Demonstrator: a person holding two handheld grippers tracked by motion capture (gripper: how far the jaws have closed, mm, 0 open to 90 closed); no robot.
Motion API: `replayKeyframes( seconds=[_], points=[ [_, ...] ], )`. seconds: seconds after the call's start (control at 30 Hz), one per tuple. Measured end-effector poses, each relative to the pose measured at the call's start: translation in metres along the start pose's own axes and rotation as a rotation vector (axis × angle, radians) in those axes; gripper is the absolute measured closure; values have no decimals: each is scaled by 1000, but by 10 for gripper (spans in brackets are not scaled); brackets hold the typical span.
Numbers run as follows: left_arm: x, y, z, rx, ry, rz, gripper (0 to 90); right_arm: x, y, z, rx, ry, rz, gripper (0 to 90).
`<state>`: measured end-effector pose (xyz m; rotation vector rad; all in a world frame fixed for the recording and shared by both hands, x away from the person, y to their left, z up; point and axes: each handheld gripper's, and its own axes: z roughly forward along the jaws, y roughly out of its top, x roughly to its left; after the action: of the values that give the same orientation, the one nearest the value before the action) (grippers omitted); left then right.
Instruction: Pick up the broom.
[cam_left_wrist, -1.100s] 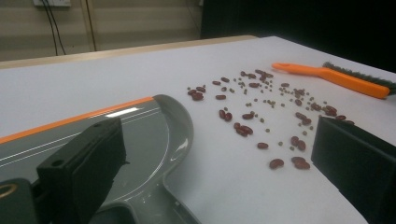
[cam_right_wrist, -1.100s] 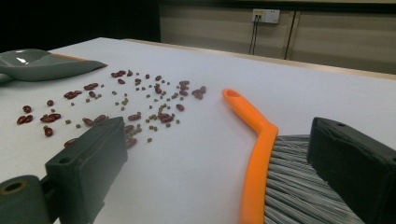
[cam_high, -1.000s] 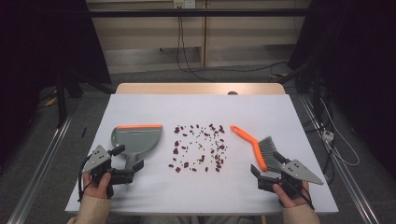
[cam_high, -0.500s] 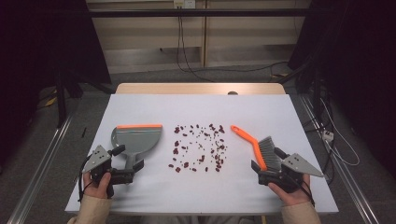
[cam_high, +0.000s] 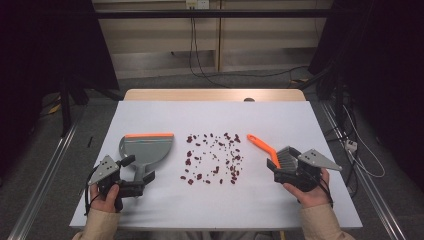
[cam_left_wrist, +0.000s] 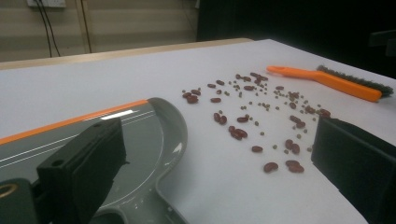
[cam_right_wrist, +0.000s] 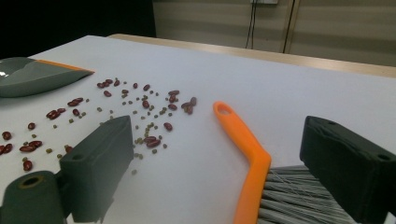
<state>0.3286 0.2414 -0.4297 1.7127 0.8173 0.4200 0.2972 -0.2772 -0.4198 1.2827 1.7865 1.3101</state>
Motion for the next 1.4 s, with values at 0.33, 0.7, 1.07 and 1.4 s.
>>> replayKeyframes(
  seconds=[0.33, 0.7, 1.07, 1.4],
  points=[
    [0, 1, -2, -5, 6, 2, 27, -8, 14, 18, 92, 13, 39, 204],
    [-1, 1, -3, -8, 2, 3, 27, -12, 24, 44, 218, -3, -9, 417],
    [0, -1, -5, -7, 9, -1, 27, -26, 28, 65, 395, -28, -26, 566],
    [0, -1, -4, 0, 2, -3, 27, -43, 26, 83, 558, -82, 47, 616]
  ],
)
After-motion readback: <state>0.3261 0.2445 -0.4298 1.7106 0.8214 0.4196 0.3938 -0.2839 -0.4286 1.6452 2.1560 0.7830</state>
